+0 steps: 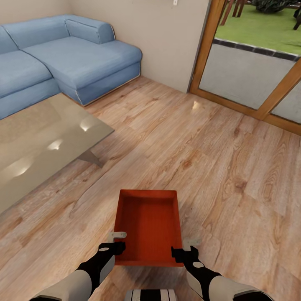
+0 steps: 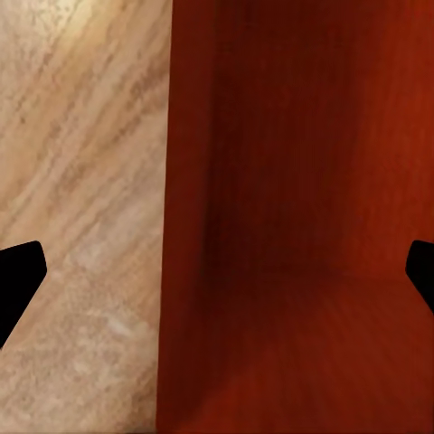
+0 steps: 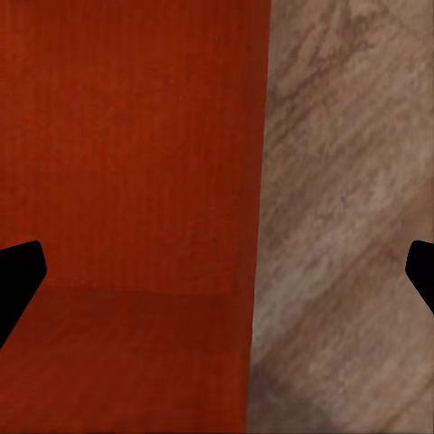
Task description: Move the two storage containers from the living room to the garage. In the garage, place one container on the floor and stack the other container on top of it (either order is fine).
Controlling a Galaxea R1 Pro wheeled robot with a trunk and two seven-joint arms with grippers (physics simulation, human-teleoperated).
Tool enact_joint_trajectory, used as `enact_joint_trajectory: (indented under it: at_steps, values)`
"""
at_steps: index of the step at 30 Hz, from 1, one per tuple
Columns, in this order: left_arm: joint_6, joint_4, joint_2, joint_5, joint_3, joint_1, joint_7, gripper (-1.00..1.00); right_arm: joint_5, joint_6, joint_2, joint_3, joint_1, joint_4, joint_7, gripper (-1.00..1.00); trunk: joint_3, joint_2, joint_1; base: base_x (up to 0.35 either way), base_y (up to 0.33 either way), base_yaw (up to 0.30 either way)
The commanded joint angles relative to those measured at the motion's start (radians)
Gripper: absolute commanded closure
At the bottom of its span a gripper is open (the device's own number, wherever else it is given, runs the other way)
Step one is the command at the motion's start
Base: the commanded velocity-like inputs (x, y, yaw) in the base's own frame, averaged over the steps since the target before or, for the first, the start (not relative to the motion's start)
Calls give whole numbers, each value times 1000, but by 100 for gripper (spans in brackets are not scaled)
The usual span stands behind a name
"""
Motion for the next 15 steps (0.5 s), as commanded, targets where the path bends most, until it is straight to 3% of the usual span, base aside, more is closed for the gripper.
enact_joint_trajectory:
  at_steps: [1, 15]
  values:
    - [6, -2, 0, 10, -9, 0, 6, -100, -7, -3, 0, 8, -1, 1, -4, -100, -4, -7, 4, 0, 0, 0]
    - [6, -3, 3, 10, -9, 0, 6, -100, -6, -12, -1, 8, -1, 1, -4, -100, -4, -7, 4, 0, 0, 0]
